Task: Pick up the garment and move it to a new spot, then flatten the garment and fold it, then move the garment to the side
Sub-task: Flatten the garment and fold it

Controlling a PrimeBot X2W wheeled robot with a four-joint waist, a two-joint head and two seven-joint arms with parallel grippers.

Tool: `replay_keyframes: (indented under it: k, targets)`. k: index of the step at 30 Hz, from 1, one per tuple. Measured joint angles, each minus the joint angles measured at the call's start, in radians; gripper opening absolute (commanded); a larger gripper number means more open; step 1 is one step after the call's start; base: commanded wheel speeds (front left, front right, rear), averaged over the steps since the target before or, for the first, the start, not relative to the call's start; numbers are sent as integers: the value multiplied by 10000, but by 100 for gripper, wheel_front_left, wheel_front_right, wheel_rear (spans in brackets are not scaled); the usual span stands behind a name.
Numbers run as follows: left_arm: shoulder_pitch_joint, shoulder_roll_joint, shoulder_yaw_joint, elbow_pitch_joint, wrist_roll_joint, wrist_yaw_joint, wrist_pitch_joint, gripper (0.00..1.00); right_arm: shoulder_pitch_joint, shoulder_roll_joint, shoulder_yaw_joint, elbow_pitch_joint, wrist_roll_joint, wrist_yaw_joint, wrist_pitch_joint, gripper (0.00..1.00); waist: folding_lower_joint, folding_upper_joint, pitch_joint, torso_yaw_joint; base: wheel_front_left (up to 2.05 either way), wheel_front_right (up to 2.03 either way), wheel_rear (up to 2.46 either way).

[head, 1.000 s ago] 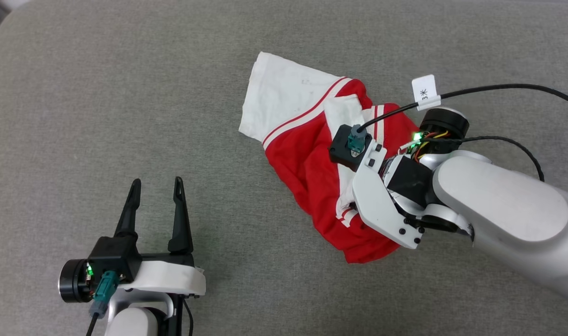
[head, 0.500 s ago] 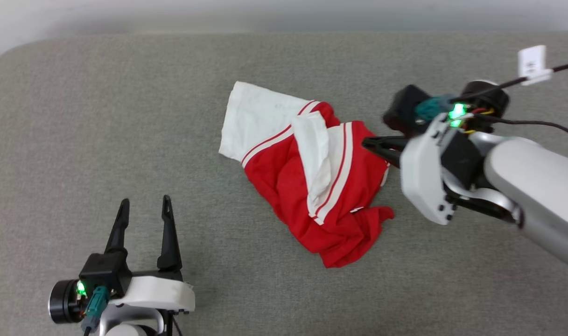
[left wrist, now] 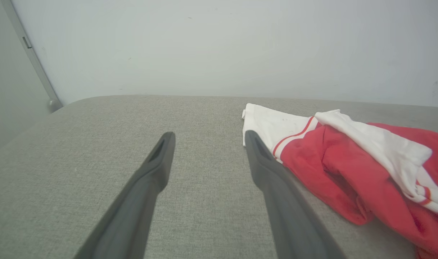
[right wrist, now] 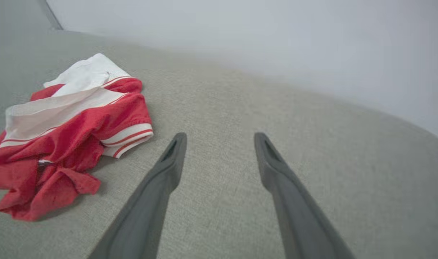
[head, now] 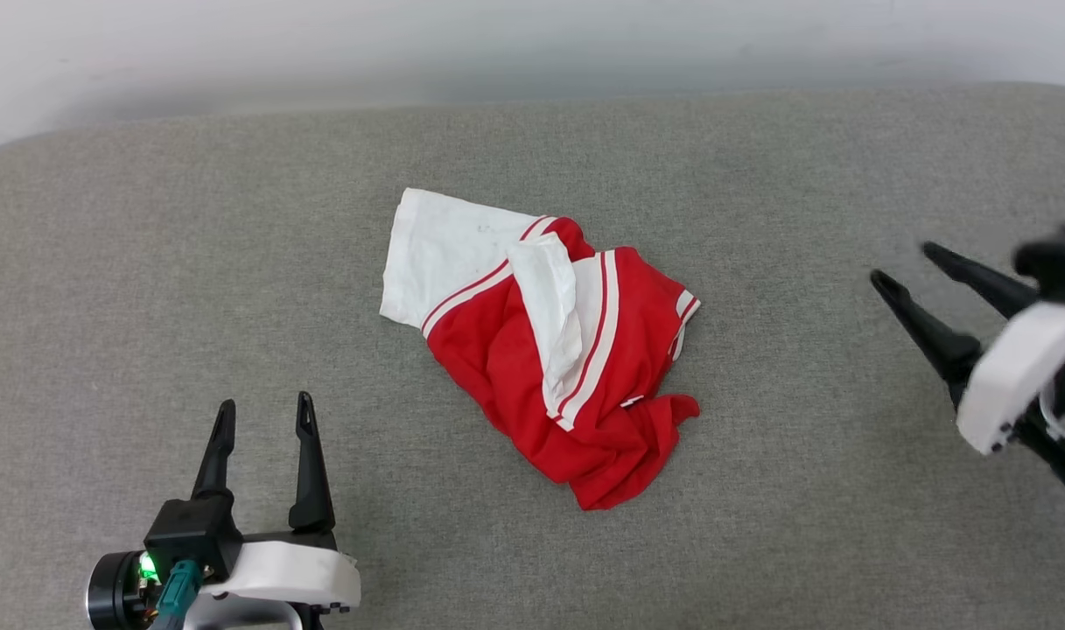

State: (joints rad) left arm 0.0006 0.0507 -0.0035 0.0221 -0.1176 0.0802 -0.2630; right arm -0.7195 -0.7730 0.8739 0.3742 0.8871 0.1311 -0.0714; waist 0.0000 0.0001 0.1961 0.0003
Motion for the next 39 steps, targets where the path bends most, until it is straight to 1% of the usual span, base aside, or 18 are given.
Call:
replay_keyframes:
  k: [4, 6, 9, 12, 16, 18, 20, 24, 27, 30, 34, 37, 39]
  targets:
    - [64, -2, -31, -15, -12, 23, 0, 100, 1554, 874, -1561, 1135, -389, 0, -1310, 100, 0, 0, -64, 37, 0, 0, 0]
    - [103, 0, -29, -19, -13, 33, 0, 100, 2033, 1271, -2343, 1461, -685, 0, -1609, 100, 0, 0, -94, 51, 0, 0, 0]
    - [128, -2, -38, -17, -13, 77, 0, 100, 2578, 1802, -3342, 1553, -1273, 0, -1793, 100, 0, 0, -145, 58, 0, 0, 0]
    - [162, -2, -69, -12, -13, 96, 0, 100, 2868, 2094, -4174, 1315, -2031, 0, -1843, 100, 0, 0, -195, 74, 0, 0, 0]
    - [166, -2, -161, -12, -12, 136, 0, 100, 2814, 2316, -5252, 431, -2968, 0, -1881, 100, 0, 0, -241, 165, 0, 0, 0]
    - [167, -2, -180, -21, -13, 155, 0, 100, 2568, 2422, -5565, -167, -3386, 0, -1789, 100, 0, 0, -236, 215, 0, 0, 0]
    - [167, -2, -226, -27, -13, 161, 0, 100, 2130, 2508, -5680, -811, -3707, -2, -1455, 100, -1, 0, -216, 271, 0, 0, 0]
    - [160, -2, -341, -31, -48, 163, 0, 100, 1019, 2545, -5095, -2010, -3986, 0, -270, 100, 0, 0, -121, 408, 0, 0, 0]
    - [133, -4, -424, -23, -84, 163, 0, 100, 149, 2458, -4111, -2621, -3904, 0, 794, 100, 0, 0, -33, 544, 0, 0, 0]
    - [36, -2, -474, -6, -88, 163, 0, 100, -755, 2155, -2337, -3039, -3490, 2, 2240, 100, 0, 0, 62, 676, 0, 0, 0]
    - [-66, -2, -550, -12, -119, 165, 0, 100, -2251, 1827, -217, -3231, -2447, 0, 4002, 100, 0, 0, 215, 833, 0, 0, 0]
    - [-160, -2, -646, -12, -176, 167, 0, 100, -3112, 1751, 1325, -3129, -1461, 0, 5542, 100, 0, 0, 365, 960, 0, 0, 0]
    - [-245, -2, -709, -15, -192, 169, 0, 100, -3726, 1758, 2182, -3057, -982, 0, 6311, 100, 0, 0, 486, 1041, 0, 0, 0]
